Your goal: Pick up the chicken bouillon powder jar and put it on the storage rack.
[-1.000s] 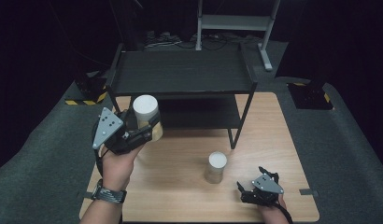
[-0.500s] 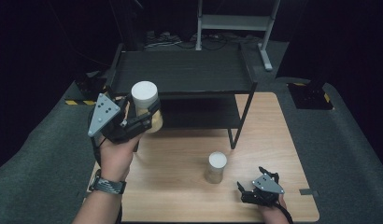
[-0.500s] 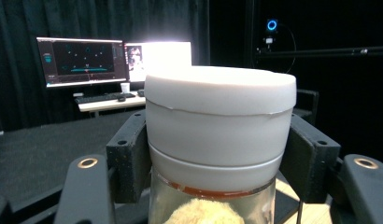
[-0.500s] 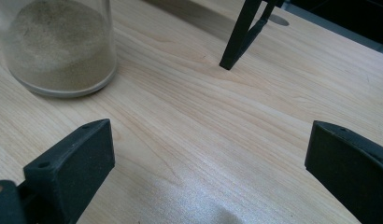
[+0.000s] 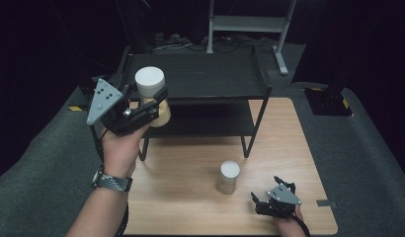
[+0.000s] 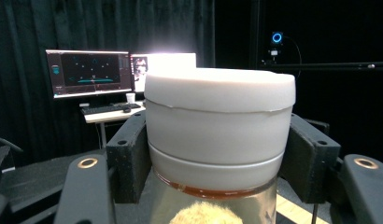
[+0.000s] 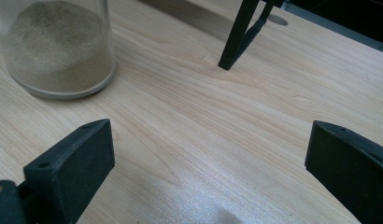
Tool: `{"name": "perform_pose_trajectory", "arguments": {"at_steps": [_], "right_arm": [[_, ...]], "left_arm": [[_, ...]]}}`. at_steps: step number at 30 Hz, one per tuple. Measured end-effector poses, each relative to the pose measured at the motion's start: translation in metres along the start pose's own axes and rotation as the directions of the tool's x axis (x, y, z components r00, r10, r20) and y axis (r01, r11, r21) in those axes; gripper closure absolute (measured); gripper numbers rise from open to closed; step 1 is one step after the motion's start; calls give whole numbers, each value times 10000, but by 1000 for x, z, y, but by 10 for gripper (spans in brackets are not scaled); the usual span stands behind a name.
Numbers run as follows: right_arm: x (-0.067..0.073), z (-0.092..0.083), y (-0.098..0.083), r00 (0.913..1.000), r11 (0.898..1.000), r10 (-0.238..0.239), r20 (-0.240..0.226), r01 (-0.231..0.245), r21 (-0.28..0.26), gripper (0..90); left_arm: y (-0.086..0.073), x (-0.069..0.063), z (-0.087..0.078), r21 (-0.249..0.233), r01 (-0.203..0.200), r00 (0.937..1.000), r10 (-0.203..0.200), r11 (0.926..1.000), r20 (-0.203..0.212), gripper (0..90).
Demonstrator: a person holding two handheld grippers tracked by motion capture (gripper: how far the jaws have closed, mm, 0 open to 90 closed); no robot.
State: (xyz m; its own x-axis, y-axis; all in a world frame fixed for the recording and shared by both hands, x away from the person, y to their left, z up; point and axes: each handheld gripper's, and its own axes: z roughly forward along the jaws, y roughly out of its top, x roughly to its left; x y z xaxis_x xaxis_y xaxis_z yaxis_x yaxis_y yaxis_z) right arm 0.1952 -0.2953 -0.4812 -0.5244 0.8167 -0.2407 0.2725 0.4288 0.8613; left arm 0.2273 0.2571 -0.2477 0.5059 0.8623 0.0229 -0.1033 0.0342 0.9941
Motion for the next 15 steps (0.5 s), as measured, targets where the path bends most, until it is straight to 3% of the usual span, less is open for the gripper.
{"name": "perform_pose_trajectory", "arguments": {"at_steps": [15], "right_arm": [[-1,0,0,10000,10000,73,-25,-73,-18,6]], "left_arm": [[16,2,24,-103,-145,9995,143,9998,-264,340]]}}
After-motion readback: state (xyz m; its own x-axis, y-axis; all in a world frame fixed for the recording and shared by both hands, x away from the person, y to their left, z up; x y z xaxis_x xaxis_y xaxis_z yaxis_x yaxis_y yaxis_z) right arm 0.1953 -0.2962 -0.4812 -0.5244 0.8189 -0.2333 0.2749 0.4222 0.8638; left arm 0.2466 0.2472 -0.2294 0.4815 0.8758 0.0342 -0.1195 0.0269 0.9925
